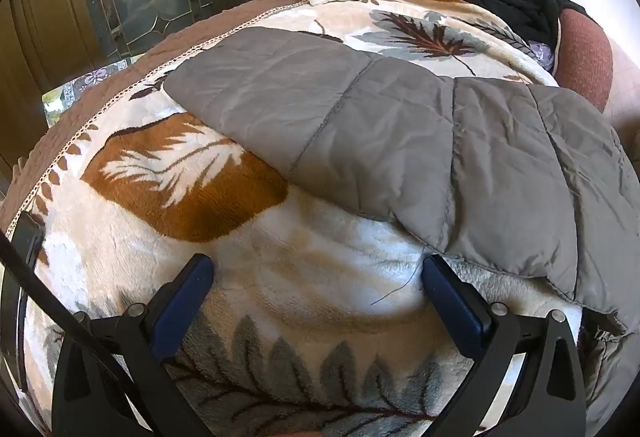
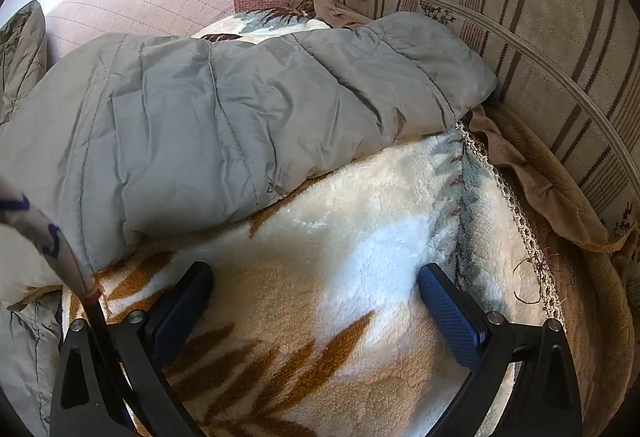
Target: Fold large clothes
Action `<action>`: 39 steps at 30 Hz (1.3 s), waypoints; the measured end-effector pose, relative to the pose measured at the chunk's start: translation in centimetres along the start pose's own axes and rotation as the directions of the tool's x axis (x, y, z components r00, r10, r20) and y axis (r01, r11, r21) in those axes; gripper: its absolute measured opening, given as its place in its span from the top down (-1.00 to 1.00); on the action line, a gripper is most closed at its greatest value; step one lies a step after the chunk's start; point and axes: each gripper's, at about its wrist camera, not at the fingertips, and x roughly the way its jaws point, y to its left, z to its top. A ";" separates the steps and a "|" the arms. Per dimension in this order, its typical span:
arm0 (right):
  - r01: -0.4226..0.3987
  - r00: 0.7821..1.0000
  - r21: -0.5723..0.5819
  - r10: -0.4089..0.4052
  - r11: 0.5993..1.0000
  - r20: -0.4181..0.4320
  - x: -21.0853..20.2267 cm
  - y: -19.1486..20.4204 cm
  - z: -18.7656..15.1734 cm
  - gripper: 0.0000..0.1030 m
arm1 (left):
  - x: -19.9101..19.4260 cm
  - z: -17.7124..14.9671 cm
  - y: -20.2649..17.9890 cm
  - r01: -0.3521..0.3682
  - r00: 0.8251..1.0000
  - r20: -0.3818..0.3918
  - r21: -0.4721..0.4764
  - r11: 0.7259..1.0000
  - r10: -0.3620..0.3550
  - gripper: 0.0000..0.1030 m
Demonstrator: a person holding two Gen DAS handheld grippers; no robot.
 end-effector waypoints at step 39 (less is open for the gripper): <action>-0.333 0.937 0.140 0.311 0.933 0.159 -13.1 -3.6 -5.5 -0.99 | -10.5 -8.0 6.3 0.237 0.971 0.083 -0.170 0.956 -0.226 -1.00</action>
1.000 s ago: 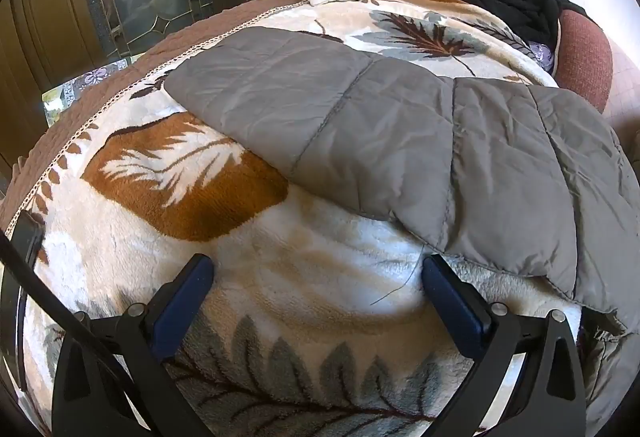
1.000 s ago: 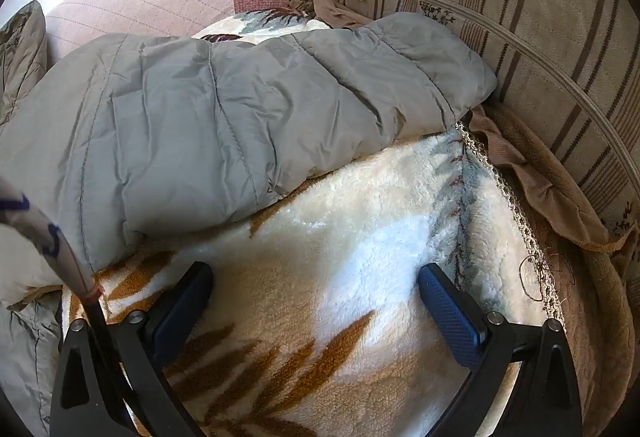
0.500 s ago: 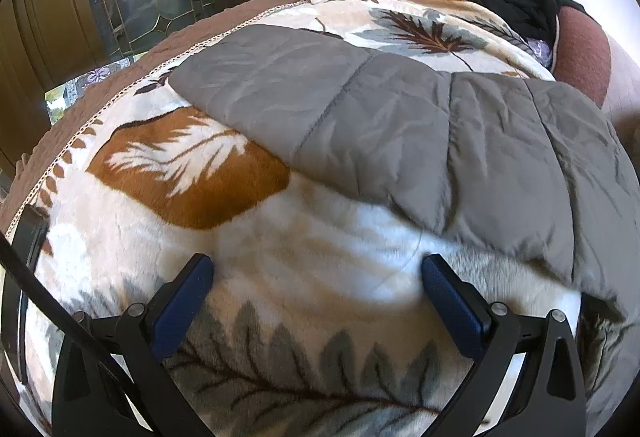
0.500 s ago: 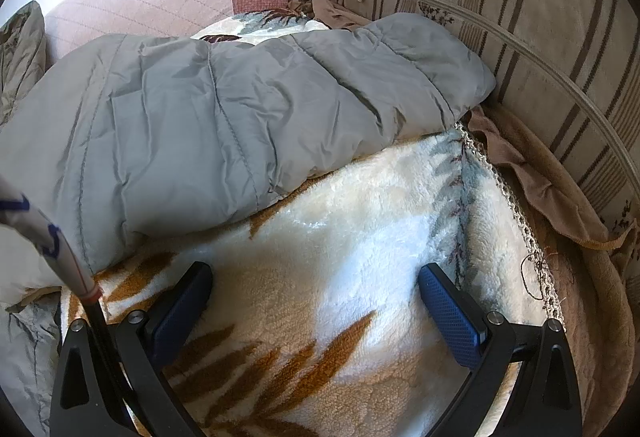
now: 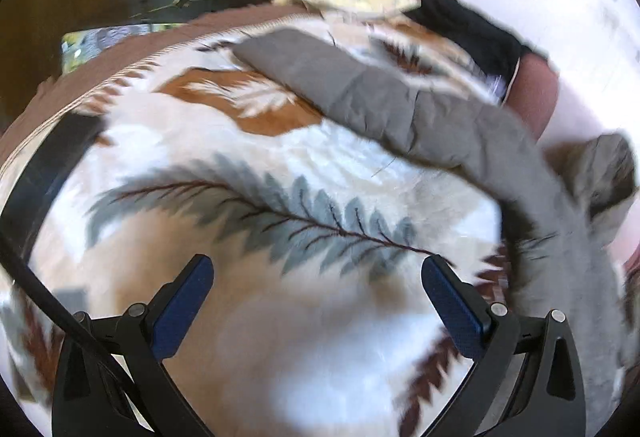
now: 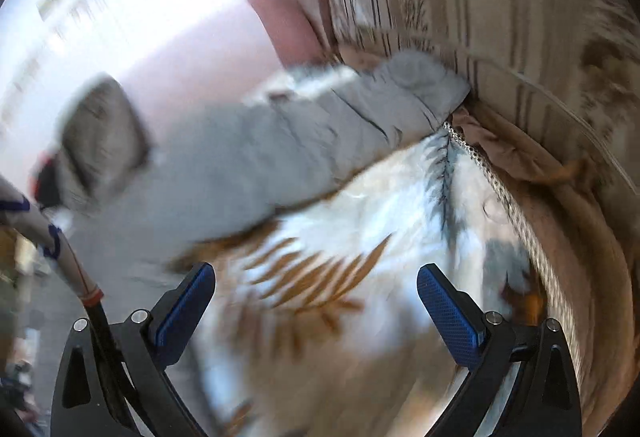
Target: Fold large clothes
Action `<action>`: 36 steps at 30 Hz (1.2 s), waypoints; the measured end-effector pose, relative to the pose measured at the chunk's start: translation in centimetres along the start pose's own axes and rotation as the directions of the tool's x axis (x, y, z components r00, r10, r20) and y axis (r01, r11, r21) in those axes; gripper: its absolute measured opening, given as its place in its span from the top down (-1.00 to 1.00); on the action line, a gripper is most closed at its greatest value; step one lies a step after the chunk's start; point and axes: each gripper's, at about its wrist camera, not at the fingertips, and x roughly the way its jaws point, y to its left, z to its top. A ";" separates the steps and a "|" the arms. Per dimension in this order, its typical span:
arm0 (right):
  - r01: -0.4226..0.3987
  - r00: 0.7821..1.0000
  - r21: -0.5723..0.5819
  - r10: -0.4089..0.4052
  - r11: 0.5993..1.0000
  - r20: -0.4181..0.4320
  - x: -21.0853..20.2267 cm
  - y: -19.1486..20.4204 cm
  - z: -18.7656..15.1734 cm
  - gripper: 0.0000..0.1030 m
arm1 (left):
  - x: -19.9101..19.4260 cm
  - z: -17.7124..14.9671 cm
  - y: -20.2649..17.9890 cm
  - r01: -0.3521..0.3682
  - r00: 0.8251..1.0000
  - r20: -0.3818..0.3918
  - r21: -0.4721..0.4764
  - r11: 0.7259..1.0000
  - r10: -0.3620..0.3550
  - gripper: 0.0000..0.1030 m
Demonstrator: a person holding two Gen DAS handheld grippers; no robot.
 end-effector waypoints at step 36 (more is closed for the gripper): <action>-0.396 0.844 -0.467 0.513 0.790 0.153 -35.0 18.5 -9.1 -1.00 | -43.5 -13.0 -19.2 0.388 0.756 0.212 0.616 0.686 -0.619 -1.00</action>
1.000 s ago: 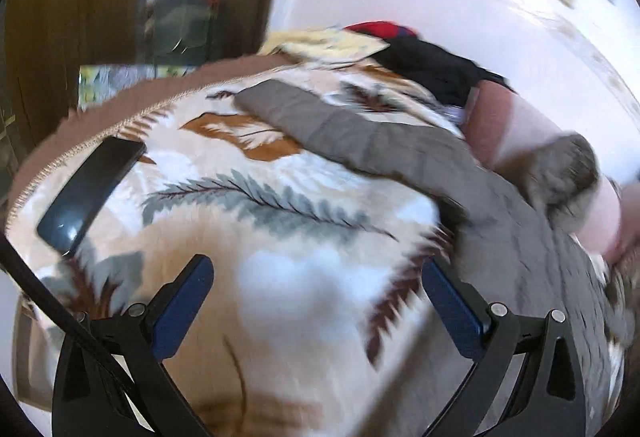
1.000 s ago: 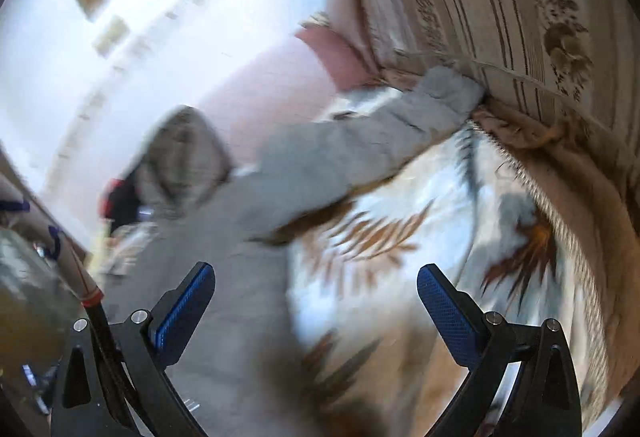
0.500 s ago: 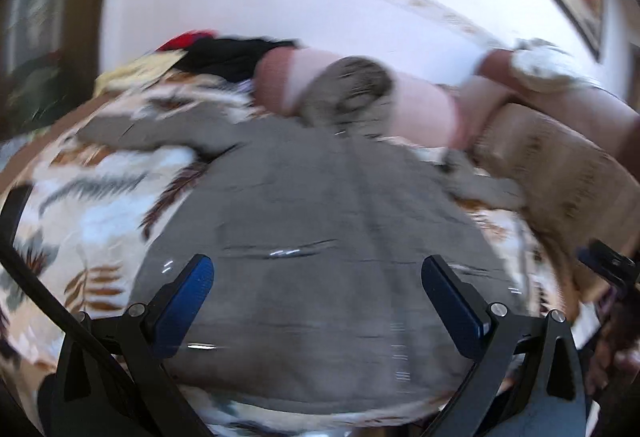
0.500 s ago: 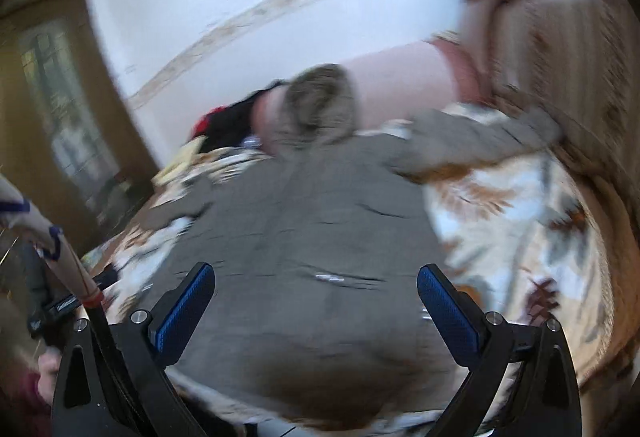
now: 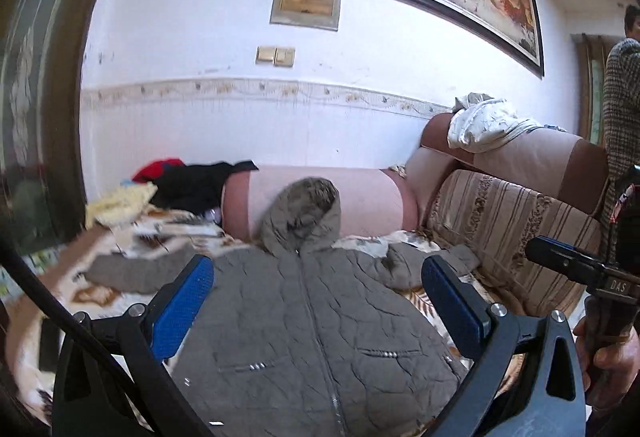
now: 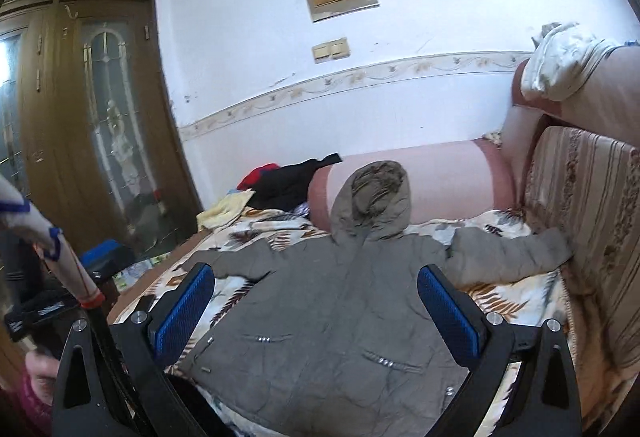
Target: Fold large clothes
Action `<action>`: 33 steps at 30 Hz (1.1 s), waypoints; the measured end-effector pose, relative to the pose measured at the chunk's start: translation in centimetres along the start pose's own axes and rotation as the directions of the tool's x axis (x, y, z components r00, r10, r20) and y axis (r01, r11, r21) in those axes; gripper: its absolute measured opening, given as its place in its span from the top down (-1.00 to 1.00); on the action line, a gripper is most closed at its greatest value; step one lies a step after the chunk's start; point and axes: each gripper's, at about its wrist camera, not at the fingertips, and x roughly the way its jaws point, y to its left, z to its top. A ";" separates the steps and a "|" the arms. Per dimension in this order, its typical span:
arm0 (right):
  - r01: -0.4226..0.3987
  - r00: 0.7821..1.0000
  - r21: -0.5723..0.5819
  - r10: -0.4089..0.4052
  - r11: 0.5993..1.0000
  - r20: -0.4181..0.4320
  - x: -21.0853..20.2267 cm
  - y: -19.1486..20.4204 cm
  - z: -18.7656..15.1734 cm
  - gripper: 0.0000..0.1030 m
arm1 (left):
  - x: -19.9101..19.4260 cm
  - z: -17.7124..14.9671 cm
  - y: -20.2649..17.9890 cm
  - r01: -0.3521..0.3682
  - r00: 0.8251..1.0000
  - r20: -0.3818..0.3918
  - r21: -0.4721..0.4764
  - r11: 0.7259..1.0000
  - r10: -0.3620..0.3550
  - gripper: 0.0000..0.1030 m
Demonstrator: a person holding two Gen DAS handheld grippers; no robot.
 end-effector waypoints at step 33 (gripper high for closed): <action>0.184 0.939 0.023 -0.169 0.983 -0.301 18.6 -10.0 -8.6 -1.00 | 24.7 -11.5 8.4 -0.207 0.941 -0.289 -0.089 0.974 0.174 -1.00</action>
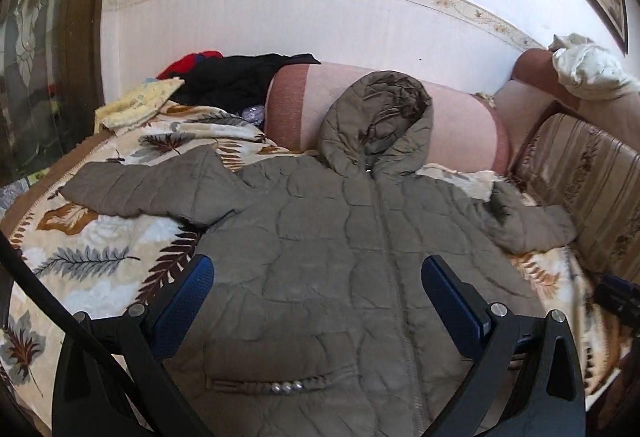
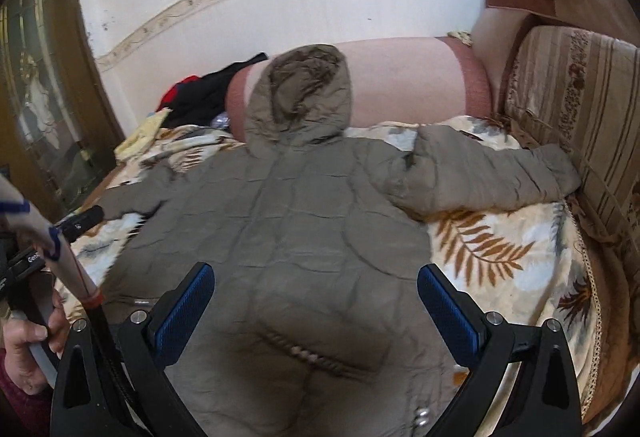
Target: Fold large clothes
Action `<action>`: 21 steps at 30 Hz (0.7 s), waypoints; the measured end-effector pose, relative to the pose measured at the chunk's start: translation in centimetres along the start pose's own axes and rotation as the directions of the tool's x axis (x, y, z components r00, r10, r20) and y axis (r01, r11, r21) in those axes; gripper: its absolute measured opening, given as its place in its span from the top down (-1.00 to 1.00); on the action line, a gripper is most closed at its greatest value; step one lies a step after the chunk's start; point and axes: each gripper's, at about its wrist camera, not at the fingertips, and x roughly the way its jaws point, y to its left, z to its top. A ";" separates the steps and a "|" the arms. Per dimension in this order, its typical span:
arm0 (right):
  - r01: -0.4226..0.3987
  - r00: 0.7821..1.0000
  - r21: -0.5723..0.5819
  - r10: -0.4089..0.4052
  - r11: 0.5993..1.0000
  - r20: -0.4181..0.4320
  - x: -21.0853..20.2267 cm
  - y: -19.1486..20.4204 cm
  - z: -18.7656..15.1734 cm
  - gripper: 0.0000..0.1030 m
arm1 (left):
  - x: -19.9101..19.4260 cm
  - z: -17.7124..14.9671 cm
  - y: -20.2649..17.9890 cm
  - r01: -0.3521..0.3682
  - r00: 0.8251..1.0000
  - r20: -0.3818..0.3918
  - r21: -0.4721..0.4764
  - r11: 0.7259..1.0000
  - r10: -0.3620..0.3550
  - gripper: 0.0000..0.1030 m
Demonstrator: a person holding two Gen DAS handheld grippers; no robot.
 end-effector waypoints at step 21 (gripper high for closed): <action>-0.014 0.999 0.139 0.021 0.990 -0.047 2.4 -3.1 -1.3 -1.00 | 2.3 1.5 -3.3 0.042 0.999 -0.028 0.040 0.998 -0.041 -1.00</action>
